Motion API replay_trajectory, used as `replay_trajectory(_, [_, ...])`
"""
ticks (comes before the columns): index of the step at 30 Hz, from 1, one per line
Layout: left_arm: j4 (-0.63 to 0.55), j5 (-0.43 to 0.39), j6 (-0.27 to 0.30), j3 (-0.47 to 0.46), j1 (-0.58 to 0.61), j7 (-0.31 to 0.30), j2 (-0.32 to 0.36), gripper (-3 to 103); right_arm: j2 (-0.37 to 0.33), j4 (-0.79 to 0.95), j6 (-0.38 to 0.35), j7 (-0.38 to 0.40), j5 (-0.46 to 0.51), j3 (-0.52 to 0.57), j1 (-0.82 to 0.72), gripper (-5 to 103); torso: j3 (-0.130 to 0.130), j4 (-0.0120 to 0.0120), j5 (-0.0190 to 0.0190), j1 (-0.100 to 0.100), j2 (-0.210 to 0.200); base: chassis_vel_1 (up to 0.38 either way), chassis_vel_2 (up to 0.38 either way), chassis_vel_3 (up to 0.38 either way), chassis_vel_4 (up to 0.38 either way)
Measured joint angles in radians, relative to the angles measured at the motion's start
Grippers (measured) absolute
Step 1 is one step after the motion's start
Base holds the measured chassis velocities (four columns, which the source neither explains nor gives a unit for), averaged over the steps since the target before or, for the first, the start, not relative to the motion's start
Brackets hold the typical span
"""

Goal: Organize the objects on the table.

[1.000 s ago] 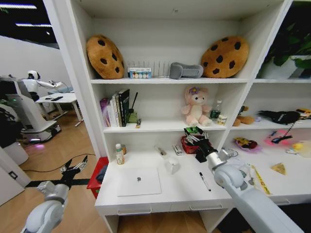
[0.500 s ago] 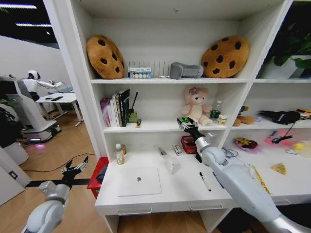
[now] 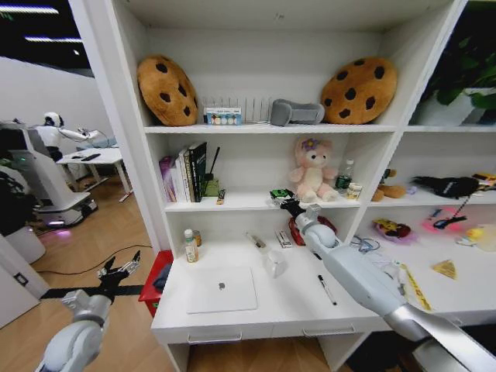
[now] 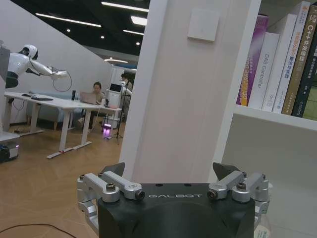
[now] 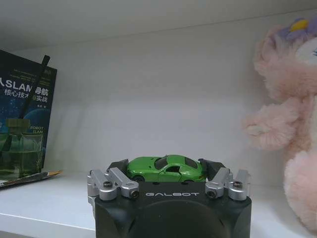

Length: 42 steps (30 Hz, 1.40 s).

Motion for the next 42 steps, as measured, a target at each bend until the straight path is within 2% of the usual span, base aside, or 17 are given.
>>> replay_trajectory(10, [0.01, -0.002, -0.003, 0.003, -0.005, 0.002, 0.001, 100, 0.027, -0.054, 0.001, -0.001, -0.006, -0.037, 0.055, 81, 0.0, -0.0001, 0.0, 0.0, 0.0, 0.0, 0.0, 0.0, 0.0])
replay_trajectory(13, [0.012, -0.003, -0.003, 0.004, -0.007, 0.003, 0.001, 100, 0.032, -0.062, 0.0, -0.003, -0.01, -0.041, 0.057, 78, 0.0, -0.0001, 0.0002, 0.0, 0.0, 0.0, 0.0, 0.0, 0.0])
replay_trajectory(14, [0.013, -0.004, -0.003, 0.004, -0.007, 0.003, 0.002, 100, 0.034, -0.063, -0.001, -0.004, -0.01, -0.041, 0.059, 82, 0.0, -0.0001, 0.0001, 0.0, 0.0, 0.0, 0.0, 0.0, 0.0])
replay_trajectory(15, [0.015, -0.005, -0.003, 0.004, -0.007, 0.003, 0.004, 100, 0.037, -0.065, -0.002, -0.004, -0.011, -0.041, 0.062, 92, 0.0, -0.0001, 0.0001, 0.0, 0.0, 0.0, 0.0, 0.0, 0.0])
replay_trajectory(16, [0.015, -0.005, -0.003, 0.004, -0.007, 0.003, 0.004, 100, 0.037, -0.065, -0.002, -0.004, -0.011, -0.041, 0.062, 92, 0.0, -0.0001, 0.0001, 0.0, 0.0, 0.0, 0.0, 0.0, 0.0])
replay_trajectory(18, [0.015, -0.008, -0.003, 0.001, -0.006, 0.003, 0.005, 100, 0.042, -0.072, -0.002, -0.004, -0.01, -0.043, 0.068, 99, 0.0, -0.0001, 0.0001, 0.0, 0.0, 0.0, 0.0, 0.0, 0.0])
replay_trajectory(25, [0.017, -0.01, -0.004, -0.001, -0.006, 0.004, 0.005, 100, 0.044, -0.074, -0.002, -0.004, -0.009, -0.045, 0.072, 100, 0.0, -0.0001, 0.0002, 0.0, 0.0, 0.0, 0.0, 0.0, 0.0])
replay_trajectory(34, [0.015, -0.009, -0.004, -0.001, -0.008, 0.002, 0.005, 100, 0.025, 0.001, -0.01, 0.008, 0.002, -0.028, 0.052, 100, 0.0, -0.0001, 0.0001, 0.0, 0.0, 0.0, 0.0, 0.0, 0.0])
replay_trajectory(42, [0.004, -0.018, -0.003, -0.017, 0.002, 0.003, 0.007, 100, -0.028, 0.167, -0.033, 0.031, 0.024, 0.049, -0.059, 100, 0.0, -0.0002, 0.0003, 0.0, 0.0, 0.0, 0.0, 0.0, 0.0])
